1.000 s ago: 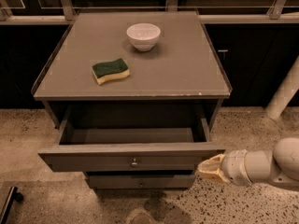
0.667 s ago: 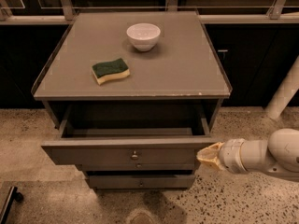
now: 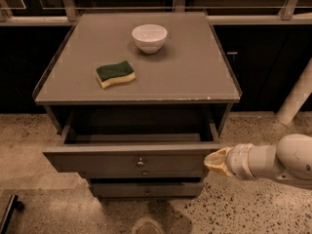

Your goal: Close top drawer

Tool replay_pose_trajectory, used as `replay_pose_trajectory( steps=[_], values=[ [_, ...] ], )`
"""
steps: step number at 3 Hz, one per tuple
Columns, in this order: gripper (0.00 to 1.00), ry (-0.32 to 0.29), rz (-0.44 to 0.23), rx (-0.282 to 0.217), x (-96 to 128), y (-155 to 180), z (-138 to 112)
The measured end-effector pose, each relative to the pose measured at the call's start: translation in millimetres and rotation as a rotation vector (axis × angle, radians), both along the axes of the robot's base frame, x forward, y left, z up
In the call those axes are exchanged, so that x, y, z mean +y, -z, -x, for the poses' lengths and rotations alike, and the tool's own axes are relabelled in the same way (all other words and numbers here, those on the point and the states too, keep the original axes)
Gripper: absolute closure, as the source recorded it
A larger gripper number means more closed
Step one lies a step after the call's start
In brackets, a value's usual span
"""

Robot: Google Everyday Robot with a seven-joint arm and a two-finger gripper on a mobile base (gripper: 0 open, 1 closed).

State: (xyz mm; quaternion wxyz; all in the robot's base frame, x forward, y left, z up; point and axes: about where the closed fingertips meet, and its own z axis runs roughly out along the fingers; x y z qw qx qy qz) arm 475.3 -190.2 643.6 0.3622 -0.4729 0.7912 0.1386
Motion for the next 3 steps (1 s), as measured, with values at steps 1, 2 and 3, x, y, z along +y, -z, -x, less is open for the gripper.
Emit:
replay_pose_trajectory(
  steps=[1, 2, 3],
  values=[
    [1.00, 0.015, 0.041, -0.077, -1, 1, -21],
    [1.00, 0.049, 0.089, -0.144, -6, 8, -45],
    [1.00, 0.084, 0.106, -0.181, -11, 16, -68]
  ],
)
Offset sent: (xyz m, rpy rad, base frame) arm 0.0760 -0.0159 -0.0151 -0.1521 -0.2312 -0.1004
